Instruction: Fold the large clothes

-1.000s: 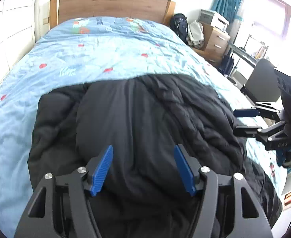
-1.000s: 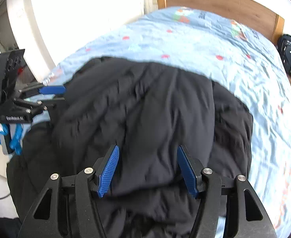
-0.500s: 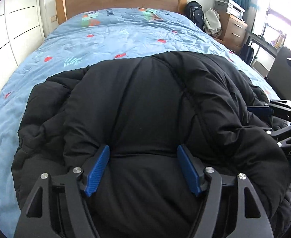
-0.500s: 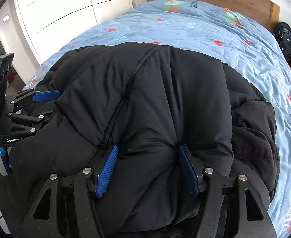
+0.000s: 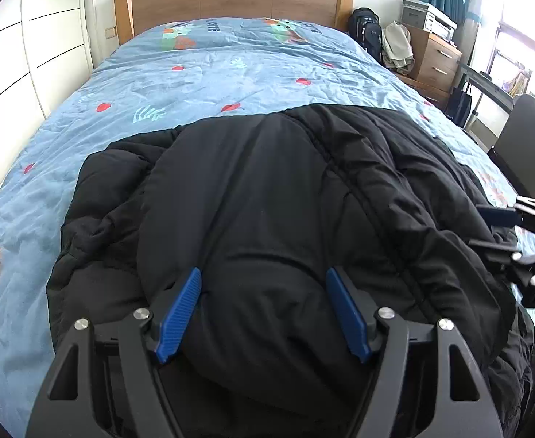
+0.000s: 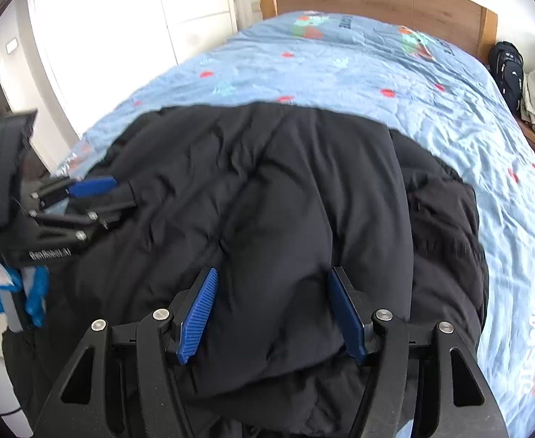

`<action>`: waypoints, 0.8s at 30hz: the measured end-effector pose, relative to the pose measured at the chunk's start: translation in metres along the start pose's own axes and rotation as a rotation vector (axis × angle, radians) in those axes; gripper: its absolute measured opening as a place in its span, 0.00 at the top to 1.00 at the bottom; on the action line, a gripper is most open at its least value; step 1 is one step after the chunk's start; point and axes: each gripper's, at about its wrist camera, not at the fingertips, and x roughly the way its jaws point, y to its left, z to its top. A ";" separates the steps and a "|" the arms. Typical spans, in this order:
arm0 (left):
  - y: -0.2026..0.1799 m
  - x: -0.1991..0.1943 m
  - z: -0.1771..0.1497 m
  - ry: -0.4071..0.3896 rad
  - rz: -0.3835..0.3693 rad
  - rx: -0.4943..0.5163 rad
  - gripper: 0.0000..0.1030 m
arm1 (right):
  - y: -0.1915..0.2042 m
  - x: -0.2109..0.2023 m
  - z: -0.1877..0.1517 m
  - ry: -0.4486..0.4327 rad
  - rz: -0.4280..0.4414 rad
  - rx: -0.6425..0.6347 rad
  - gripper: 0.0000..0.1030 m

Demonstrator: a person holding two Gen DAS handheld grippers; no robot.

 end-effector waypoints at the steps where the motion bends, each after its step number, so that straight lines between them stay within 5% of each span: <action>1: 0.000 0.000 0.000 0.001 0.002 0.002 0.32 | -0.001 0.003 -0.003 0.010 -0.004 0.004 0.40; 24: 0.017 -0.033 -0.022 0.040 -0.006 -0.031 0.29 | -0.006 -0.020 -0.019 0.042 -0.053 0.071 0.39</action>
